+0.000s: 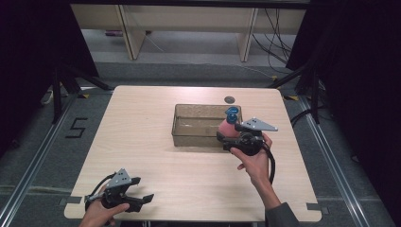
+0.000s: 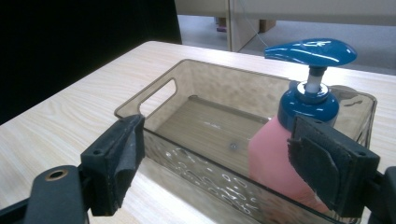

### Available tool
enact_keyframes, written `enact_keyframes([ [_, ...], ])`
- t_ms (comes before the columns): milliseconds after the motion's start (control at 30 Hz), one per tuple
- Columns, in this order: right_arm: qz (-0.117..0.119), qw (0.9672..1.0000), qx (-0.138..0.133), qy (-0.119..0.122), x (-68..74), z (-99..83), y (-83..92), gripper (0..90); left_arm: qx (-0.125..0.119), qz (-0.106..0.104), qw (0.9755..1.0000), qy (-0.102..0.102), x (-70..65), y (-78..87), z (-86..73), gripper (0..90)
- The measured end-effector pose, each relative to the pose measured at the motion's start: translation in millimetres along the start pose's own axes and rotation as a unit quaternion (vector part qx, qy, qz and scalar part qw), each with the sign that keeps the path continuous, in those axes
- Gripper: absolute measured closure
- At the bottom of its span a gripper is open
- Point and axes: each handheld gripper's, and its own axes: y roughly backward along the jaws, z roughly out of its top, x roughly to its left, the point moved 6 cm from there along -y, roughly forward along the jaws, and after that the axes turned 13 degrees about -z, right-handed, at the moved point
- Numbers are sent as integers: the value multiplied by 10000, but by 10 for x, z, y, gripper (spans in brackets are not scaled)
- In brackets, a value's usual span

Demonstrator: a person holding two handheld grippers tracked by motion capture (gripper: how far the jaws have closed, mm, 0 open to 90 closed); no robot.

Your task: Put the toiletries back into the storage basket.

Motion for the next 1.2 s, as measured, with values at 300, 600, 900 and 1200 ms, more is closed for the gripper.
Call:
enact_keyframes([
  [300,99,9999,-25,18,50,-30,40,194,-33,10,10000,-1,0,-6,0,154],
  [600,127,9999,0,24,76,-91,52,194,-38,12,10000,-2,1,-7,0,154],
  [900,234,9997,49,-46,110,-153,76,192,-9,23,10000,3,0,-4,-2,154],
  [1200,180,9998,-32,96,120,-199,98,186,-37,24,10000,13,-2,-8,-2,154],
])
